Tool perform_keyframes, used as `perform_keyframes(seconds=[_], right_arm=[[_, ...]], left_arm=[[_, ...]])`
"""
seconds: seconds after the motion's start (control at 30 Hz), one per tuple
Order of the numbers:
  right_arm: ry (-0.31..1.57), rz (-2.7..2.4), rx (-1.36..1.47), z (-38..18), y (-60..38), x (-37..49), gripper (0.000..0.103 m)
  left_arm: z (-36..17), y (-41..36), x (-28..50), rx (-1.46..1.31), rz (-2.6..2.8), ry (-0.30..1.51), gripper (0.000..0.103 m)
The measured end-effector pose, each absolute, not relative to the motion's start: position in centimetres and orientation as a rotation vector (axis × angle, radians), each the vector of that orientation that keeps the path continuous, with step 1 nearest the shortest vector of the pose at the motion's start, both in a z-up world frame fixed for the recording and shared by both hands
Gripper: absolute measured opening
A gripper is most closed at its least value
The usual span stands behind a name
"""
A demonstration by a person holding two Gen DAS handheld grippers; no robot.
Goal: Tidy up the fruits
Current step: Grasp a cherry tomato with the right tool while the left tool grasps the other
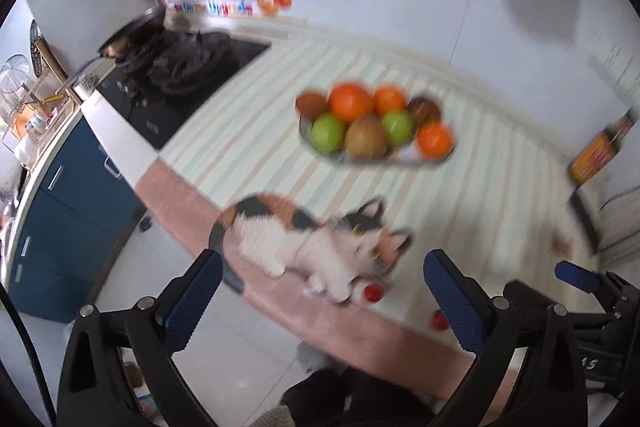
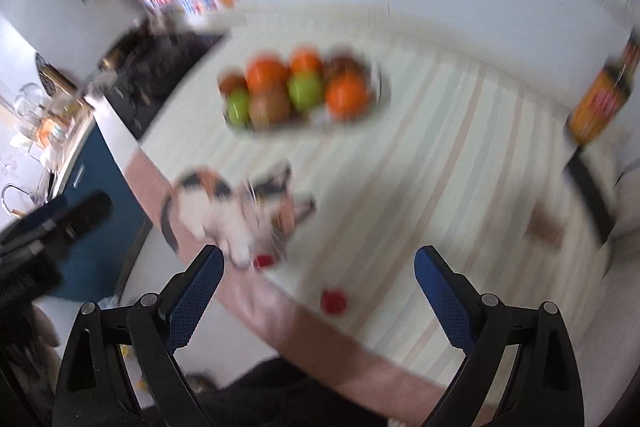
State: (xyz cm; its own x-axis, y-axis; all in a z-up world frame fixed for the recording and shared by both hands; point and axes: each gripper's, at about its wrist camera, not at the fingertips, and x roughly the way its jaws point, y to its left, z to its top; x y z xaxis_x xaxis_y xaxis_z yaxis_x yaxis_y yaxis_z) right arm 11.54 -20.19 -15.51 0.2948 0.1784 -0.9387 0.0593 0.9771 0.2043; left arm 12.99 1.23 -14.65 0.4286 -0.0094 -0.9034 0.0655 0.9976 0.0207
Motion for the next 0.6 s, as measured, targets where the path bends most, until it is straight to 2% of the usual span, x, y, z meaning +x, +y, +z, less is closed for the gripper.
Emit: perform_keyframes(seconds=[0.07, 0.1, 0.13, 0.3, 0.37, 0.4, 0.43, 0.47, 0.5, 0.6], right_arm=[[1.353, 0.076, 0.223, -19.6, -20.1, 11.1, 0.085], [1.389, 0.075, 0.242, -21.4, -20.1, 10.9, 0.069], [1.431, 0.075, 0.270, -23.5, -20.2, 10.6, 0.066], [1.501, 0.081, 0.323, -28.9, -19.7, 9.8, 0.059], [1.521, 0.083, 0.326, -30.3, -19.3, 9.8, 0.052], [1.532, 0.086, 0.330, -30.9, -19.0, 9.8, 0.045], [1.538, 0.076, 0.319, -31.4, -18.8, 9.8, 0.041], [1.536, 0.070, 0.310, -31.7, -18.7, 9.8, 0.040], [1.532, 0.068, 0.299, -32.0, -18.6, 9.9, 0.035], [1.503, 0.060, 0.252, -31.9, -18.0, 10.1, 0.033]], left_arm=[[-18.2, 1.4, 13.5, 0.075, -0.043, 1.230, 0.103], [-19.6, 1.5, 13.7, 0.071, -0.050, 1.268, 0.103], [-21.2, 1.7, 13.9, 0.067, -0.054, 1.312, 0.103], [-26.7, 1.7, 14.5, 0.043, -0.081, 1.437, 0.103], [-28.3, 1.4, 14.7, 0.020, -0.106, 1.476, 0.100], [-28.9, 1.2, 14.9, 0.018, -0.118, 1.489, 0.100], [-29.5, 1.0, 15.0, -0.001, -0.142, 1.507, 0.099], [-30.1, 1.0, 15.0, -0.025, -0.153, 1.527, 0.092], [-30.5, 1.0, 15.1, -0.047, -0.162, 1.543, 0.088], [-31.5, 0.9, 15.2, -0.114, -0.190, 1.573, 0.082]])
